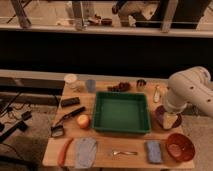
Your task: Place pepper in table surface
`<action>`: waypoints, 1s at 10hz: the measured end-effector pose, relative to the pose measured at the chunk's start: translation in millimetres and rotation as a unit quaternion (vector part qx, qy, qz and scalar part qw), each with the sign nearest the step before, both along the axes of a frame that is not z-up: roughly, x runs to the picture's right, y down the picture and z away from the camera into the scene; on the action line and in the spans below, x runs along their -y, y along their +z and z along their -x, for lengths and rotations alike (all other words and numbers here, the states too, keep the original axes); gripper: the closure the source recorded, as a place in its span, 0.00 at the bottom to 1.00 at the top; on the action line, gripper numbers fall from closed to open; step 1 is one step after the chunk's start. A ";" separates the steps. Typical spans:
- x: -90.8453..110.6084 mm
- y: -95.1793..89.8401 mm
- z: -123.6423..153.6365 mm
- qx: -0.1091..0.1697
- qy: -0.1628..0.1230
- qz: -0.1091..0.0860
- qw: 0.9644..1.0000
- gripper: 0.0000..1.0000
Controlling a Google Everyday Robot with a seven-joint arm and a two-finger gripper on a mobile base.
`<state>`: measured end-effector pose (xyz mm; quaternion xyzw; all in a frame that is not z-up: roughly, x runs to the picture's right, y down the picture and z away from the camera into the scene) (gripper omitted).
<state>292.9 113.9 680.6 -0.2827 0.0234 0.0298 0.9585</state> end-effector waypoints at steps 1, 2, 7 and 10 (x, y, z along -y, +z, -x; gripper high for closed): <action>-0.1 -0.2 -0.6 0.000 0.000 0.000 1.000 0.20; -0.8 -1.6 -0.2 0.006 -0.001 0.000 1.000 0.20; 0.6 -9.1 5.1 0.111 -0.014 -0.018 0.994 0.20; -0.4 -14.3 17.6 0.165 -0.051 -0.037 0.984 0.20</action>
